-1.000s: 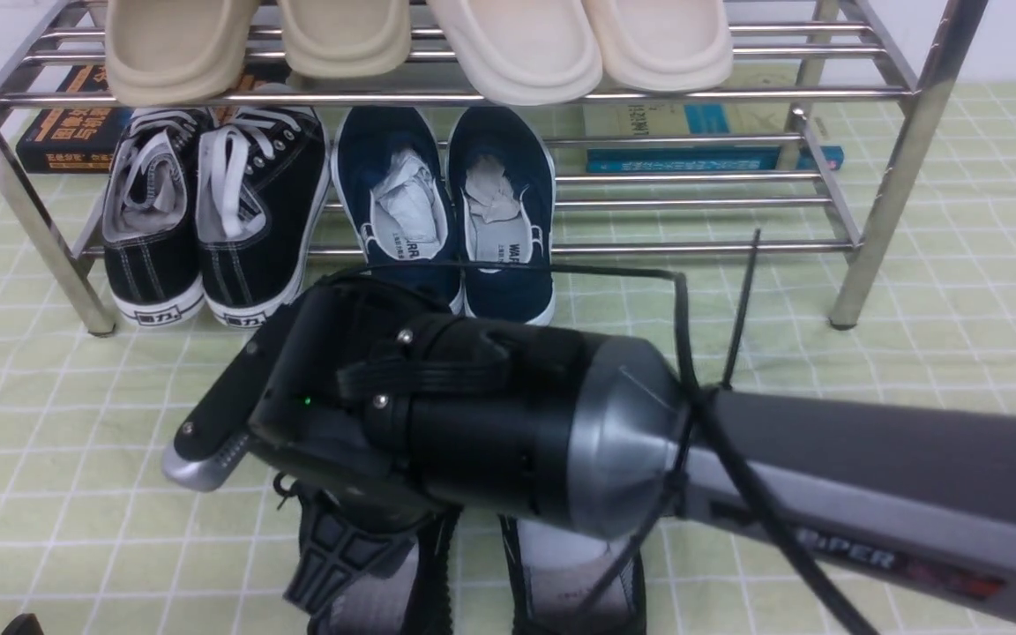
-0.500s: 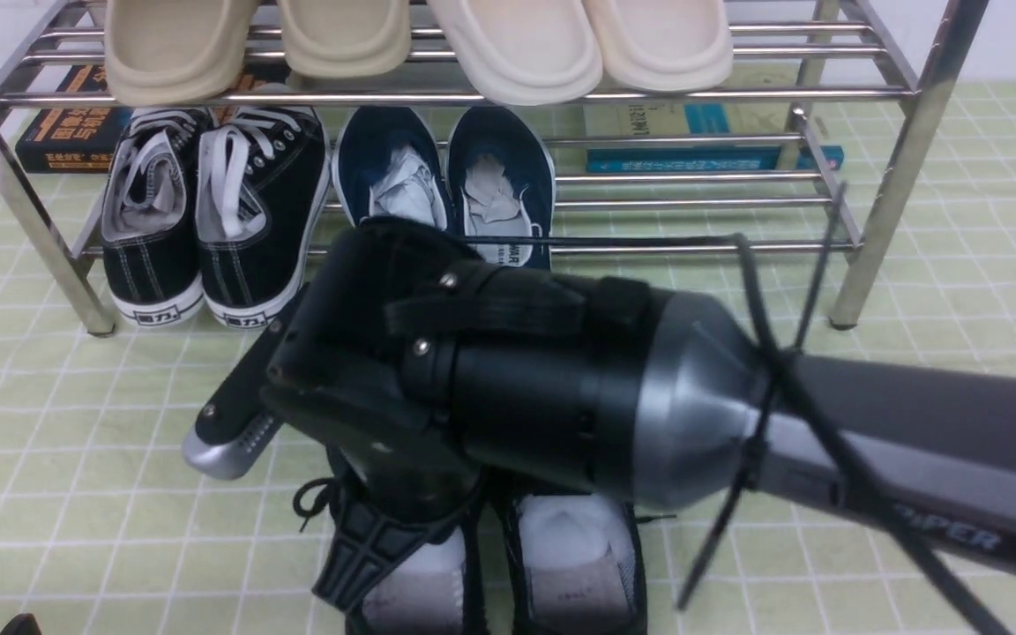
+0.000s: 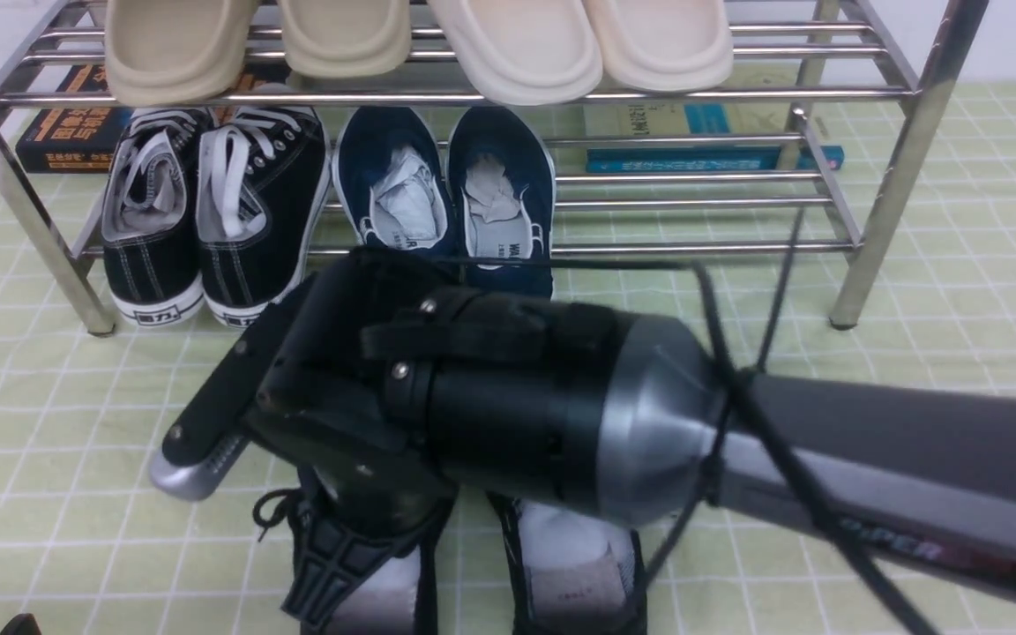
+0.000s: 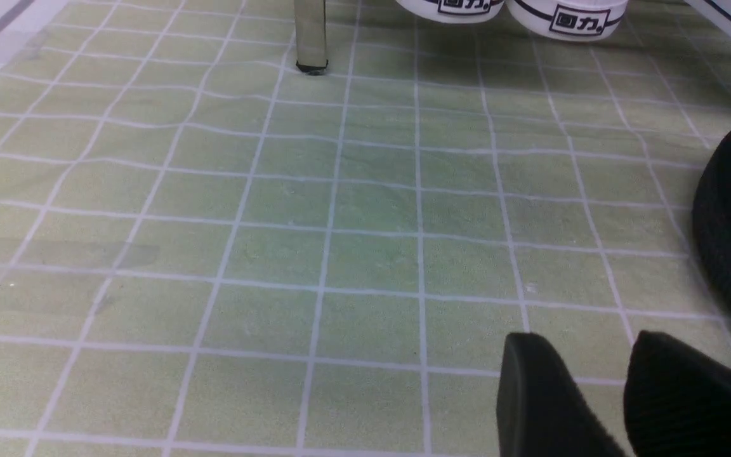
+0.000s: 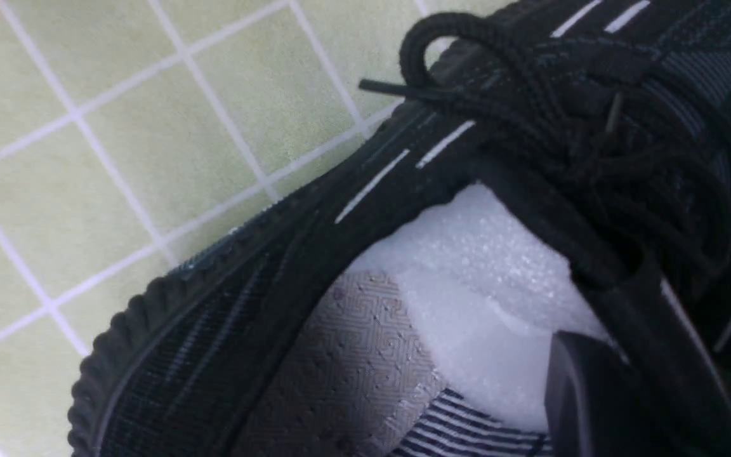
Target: Take the shoes off the shelf with your hand from the green coffee tablecloth.
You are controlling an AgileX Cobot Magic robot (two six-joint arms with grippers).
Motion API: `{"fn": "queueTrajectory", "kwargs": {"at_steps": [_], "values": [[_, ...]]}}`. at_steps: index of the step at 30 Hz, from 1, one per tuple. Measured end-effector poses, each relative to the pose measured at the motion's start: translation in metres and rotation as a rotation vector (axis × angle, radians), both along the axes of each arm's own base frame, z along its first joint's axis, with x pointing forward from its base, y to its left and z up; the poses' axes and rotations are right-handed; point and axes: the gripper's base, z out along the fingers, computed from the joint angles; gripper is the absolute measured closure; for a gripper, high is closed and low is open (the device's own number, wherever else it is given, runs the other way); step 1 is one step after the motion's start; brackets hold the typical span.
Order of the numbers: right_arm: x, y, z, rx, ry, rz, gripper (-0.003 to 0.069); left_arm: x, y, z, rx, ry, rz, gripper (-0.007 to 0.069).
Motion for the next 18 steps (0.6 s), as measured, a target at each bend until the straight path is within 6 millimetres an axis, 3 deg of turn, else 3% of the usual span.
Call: {"fn": "queueTrajectory", "kwargs": {"at_steps": [5,18], "values": [[0.002,-0.001,-0.010,-0.058,0.001,-0.003,0.0594,0.000,0.000,0.000,0.001,0.000,0.000,0.0383],[0.016,-0.009,-0.010,-0.038,0.003,-0.147,0.0596,0.000,0.000,0.000,0.001,0.000,0.000,0.0383]]}}
